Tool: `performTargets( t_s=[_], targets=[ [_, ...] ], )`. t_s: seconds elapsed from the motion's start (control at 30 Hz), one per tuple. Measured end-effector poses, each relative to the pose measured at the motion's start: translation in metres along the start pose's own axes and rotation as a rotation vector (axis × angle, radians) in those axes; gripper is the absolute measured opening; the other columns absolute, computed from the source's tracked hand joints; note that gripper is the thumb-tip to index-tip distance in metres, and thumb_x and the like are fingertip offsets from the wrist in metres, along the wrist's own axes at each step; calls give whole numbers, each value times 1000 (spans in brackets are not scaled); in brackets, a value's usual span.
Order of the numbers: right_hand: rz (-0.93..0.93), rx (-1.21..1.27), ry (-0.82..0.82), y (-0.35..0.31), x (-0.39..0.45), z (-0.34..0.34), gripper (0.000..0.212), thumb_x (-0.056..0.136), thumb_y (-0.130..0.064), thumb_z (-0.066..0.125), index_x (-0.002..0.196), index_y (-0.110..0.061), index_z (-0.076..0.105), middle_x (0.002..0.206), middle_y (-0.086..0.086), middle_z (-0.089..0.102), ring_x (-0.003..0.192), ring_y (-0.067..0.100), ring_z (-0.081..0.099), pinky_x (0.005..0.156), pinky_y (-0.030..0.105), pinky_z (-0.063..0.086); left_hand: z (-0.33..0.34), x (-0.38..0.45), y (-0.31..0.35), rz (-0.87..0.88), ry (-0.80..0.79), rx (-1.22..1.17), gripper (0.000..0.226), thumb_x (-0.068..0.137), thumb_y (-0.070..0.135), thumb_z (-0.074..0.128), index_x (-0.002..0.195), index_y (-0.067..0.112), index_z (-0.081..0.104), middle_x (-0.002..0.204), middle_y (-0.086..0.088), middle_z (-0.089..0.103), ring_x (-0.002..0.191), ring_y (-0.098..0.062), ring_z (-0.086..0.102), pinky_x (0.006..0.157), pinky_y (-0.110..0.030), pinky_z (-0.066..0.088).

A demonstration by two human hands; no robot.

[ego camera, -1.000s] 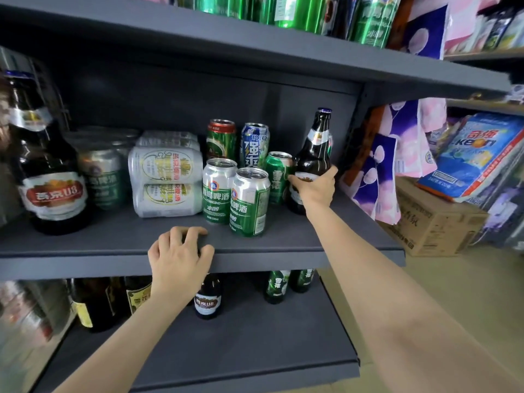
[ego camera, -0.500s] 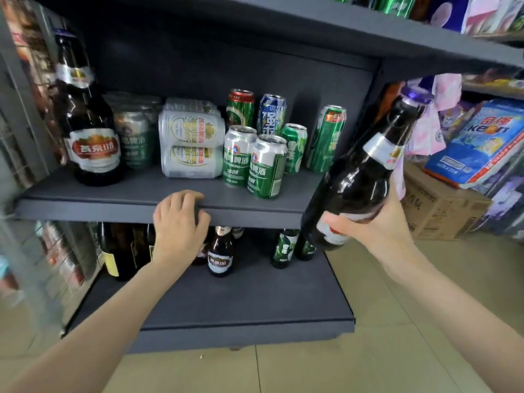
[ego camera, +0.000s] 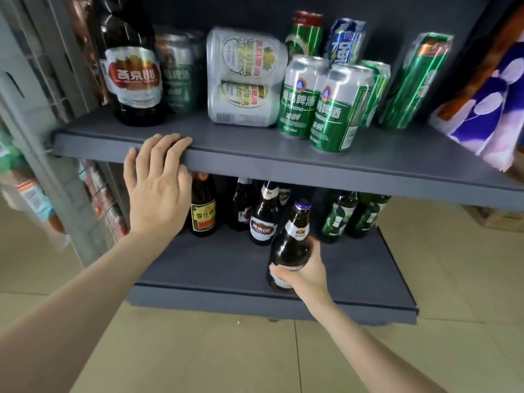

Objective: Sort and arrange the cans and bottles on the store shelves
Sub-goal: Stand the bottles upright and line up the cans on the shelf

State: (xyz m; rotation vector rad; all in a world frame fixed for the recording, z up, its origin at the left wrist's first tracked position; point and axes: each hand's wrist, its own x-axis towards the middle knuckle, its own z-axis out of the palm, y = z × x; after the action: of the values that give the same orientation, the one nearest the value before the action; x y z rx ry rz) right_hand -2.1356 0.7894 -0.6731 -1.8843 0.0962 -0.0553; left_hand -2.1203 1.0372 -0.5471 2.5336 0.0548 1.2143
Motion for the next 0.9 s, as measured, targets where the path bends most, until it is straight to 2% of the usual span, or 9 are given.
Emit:
performTargets(
  t_s=[0.17, 0.27, 0.37, 0.43, 0.6, 0.73, 0.83, 0.9],
  targets=[
    [24, -4, 178, 29, 53, 19, 82, 56, -16, 86, 123, -28, 40, 113, 1, 55, 114, 23, 48, 97, 36, 43, 16, -3, 0, -19, 88, 7, 43, 91, 19, 30, 131, 16, 45, 135, -4, 45, 132, -17, 21, 111, -29, -5],
    [69, 21, 300, 41, 78, 22, 85, 58, -18, 85, 129, -23, 37, 117, 7, 55, 116, 25, 48, 95, 35, 42, 21, -3, -2, 3, 124, 10, 41, 90, 17, 32, 129, 15, 46, 134, -6, 46, 131, -17, 21, 110, -30, -4],
    [67, 31, 346, 43, 100, 25, 86, 60, -17, 84, 131, -21, 36, 119, 8, 56, 118, 27, 49, 99, 39, 43, 25, -3, -4, 12, 159, 15, 42, 90, 19, 31, 128, 14, 47, 132, -7, 48, 130, -18, 23, 110, -32, -2],
    [50, 18, 365, 39, 111, 25, 88, 62, -13, 84, 134, -15, 35, 124, 9, 55, 118, 26, 50, 101, 35, 41, 27, -3, -5, 10, 163, 15, 42, 89, 19, 30, 128, 14, 47, 132, -8, 48, 130, -18, 23, 110, -31, -3],
    [39, -25, 285, 36, 123, 24, 91, 67, -9, 81, 140, -7, 26, 132, 12, 49, 120, 25, 50, 101, 29, 38, 26, -3, -5, 12, 147, -3, 42, 89, 19, 31, 128, 14, 47, 133, -7, 47, 130, -17, 22, 110, -30, -4],
    [62, -80, 188, 35, 90, 20, 98, 68, -9, 80, 145, -10, 19, 138, 12, 41, 125, 26, 45, 106, 34, 37, 23, -3, -4, 2, 109, -12, 43, 89, 21, 31, 129, 15, 46, 133, -6, 47, 130, -17, 22, 111, -32, -3],
    [-39, -140, 103, 17, 47, 11, 99, 70, -14, 81, 147, -13, 18, 141, 6, 37, 127, 21, 43, 108, 39, 36, 17, -5, -1, -21, 67, -26, 43, 89, 21, 33, 129, 16, 47, 133, -4, 47, 131, -17, 23, 112, -34, -1],
    [-133, -179, 29, -10, 16, -1, 93, 72, -17, 80, 145, -18, 23, 136, -2, 39, 120, 12, 47, 102, 32, 41, 11, -4, 4, -31, 20, -22, 44, 88, 22, 32, 128, 16, 49, 133, -4, 48, 130, -17, 25, 111, -37, 4]
  ],
)
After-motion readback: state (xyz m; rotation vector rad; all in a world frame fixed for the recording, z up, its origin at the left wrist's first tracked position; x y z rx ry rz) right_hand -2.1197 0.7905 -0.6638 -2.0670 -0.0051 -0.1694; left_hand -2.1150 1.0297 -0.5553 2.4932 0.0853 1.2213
